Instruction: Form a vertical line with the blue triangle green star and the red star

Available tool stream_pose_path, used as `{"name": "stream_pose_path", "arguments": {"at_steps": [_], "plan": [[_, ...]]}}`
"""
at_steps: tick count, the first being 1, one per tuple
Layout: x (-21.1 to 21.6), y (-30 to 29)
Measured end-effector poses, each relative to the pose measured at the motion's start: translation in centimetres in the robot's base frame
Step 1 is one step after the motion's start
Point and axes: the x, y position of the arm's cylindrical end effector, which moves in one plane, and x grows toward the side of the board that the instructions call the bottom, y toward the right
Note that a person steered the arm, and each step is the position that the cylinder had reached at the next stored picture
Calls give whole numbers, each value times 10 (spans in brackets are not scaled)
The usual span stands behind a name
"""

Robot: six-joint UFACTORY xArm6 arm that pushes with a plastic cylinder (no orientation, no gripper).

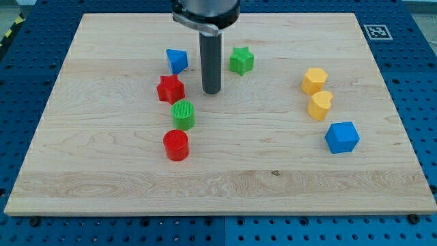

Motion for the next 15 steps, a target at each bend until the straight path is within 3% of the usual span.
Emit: {"name": "stream_pose_path", "arguments": {"at_steps": [3,7,9,11,13,15], "plan": [[-40,-72],[-86,-97],[-109,-24],[-107,87],[-68,94],[-63,69]]}}
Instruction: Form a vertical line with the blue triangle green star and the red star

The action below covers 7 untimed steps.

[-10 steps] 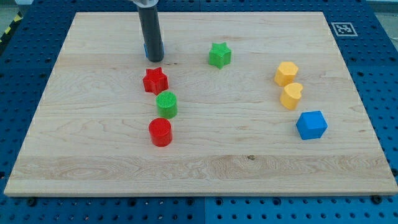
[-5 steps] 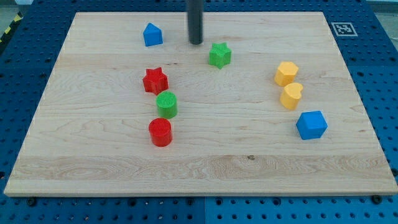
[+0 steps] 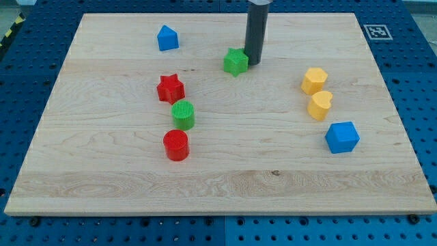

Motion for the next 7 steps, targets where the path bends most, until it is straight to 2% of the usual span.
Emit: {"name": "stream_pose_path", "arguments": {"at_steps": [3,7], "plan": [[21,-30],[21,-95]]}}
